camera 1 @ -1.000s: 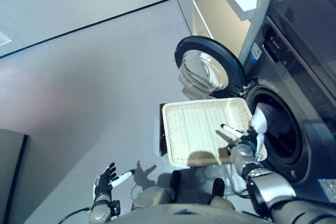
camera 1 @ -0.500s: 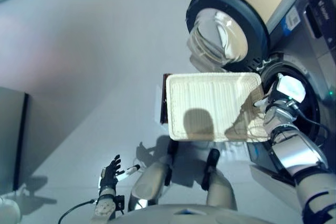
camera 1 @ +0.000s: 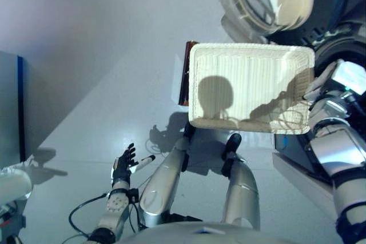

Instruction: Pick up the clothes and place them into the washing machine

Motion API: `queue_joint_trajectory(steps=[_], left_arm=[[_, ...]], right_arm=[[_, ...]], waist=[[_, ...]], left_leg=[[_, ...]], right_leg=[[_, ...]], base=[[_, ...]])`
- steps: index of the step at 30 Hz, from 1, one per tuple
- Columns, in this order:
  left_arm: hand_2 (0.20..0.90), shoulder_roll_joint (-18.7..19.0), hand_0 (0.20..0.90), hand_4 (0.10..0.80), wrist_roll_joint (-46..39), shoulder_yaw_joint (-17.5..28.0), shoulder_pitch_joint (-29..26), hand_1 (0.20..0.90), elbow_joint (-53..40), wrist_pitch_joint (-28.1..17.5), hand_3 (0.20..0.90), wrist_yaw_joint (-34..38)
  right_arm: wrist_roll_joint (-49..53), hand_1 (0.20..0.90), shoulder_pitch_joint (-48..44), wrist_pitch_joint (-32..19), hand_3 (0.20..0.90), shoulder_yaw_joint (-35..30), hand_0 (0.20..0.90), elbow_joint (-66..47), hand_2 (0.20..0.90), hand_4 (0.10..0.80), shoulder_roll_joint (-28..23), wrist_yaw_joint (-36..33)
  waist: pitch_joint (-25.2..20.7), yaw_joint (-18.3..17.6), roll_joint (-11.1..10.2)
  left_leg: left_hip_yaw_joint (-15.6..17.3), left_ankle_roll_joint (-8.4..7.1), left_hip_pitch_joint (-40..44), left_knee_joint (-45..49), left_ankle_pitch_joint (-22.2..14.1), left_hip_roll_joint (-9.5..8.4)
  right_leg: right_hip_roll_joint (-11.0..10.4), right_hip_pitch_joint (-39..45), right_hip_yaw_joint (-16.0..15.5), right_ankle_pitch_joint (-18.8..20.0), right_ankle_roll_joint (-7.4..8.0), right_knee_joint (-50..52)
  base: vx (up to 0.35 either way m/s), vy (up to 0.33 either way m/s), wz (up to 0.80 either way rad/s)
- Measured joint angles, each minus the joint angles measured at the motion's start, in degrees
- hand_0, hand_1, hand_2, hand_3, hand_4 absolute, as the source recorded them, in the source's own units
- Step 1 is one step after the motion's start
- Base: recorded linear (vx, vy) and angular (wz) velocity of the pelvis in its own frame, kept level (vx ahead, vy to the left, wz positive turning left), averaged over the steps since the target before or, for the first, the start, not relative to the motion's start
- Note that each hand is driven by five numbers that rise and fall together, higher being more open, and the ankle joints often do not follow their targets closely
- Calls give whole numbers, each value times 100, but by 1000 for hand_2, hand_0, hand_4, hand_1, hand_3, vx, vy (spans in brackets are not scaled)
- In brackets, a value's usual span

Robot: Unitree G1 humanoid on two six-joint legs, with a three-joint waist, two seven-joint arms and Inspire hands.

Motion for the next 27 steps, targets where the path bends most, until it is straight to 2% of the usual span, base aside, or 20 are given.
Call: queue_joint_trajectory(steps=[3,8,12,15,17,18,19,24,27], left_arm=[[900,44,900,800,1,45,5,900,-170,10,900,46],[900,55,900,800,3,97,12,900,-291,96,900,72],[900,101,900,800,5,127,3,900,-416,112,900,111],[900,115,900,800,10,226,16,900,-471,113,900,122],[900,116,900,800,9,291,31,900,-511,90,900,155],[900,130,900,800,0,323,31,900,-488,93,900,215],[900,128,900,800,-1,320,34,900,-471,92,900,232],[900,126,900,800,-129,320,32,900,-336,84,900,367],[900,131,900,800,-320,322,33,900,-108,80,900,388]], right_arm=[[-2,900,16,5,900,6,900,-1,900,800,-164,29],[-19,900,-17,15,900,4,900,102,900,800,-412,197],[-18,900,2,115,900,0,900,102,900,800,-596,209],[-19,900,-15,139,900,14,900,155,900,800,-646,221],[-20,900,-170,153,900,230,900,229,900,800,-718,228],[-15,282,-393,163,282,363,282,164,282,359,-780,226],[-6,200,-435,163,200,421,200,164,200,300,-781,228],[96,200,-711,127,200,642,200,42,200,300,-771,196],[296,200,-817,122,200,702,200,-14,200,300,-597,185]], waist=[[10,24,21],[-7,65,61],[-21,42,93],[-29,66,136],[-91,39,183],[-126,14,208],[-155,-25,212],[-212,-128,207],[-377,-203,162]], left_leg=[[83,10,-572,966,-438,-77],[174,0,-1446,2326,-1031,-74],[187,-55,-1942,2711,-1095,-87],[190,-67,-2127,3052,-1201,-98],[193,-77,-2310,3211,-1227,-92],[222,-82,-2531,3360,-1231,-92],[233,-87,-2595,3403,-1240,-87],[218,-95,-2794,3497,-1254,-73],[216,-95,-2792,3410,-1253,-68]], right_leg=[[-45,-468,139,-281,-33,724],[-74,-1259,342,-676,-78,1817],[-13,-1766,469,-746,-61,2204],[-45,-1948,527,-865,-101,2546],[-28,-2128,555,-876,-109,2667],[-21,-2369,610,-875,-109,2810],[-8,-2428,619,-875,-110,2842],[12,-2617,649,-874,-109,2901],[58,-2617,658,-872,-105,2786]], base=[[-55,33,-4],[-36,18,-6],[-26,-4,5],[-46,-9,1],[-20,-2,-2],[-18,-11,-4],[-24,-16,-9],[-1,-4,-1],[10,2,-5]])
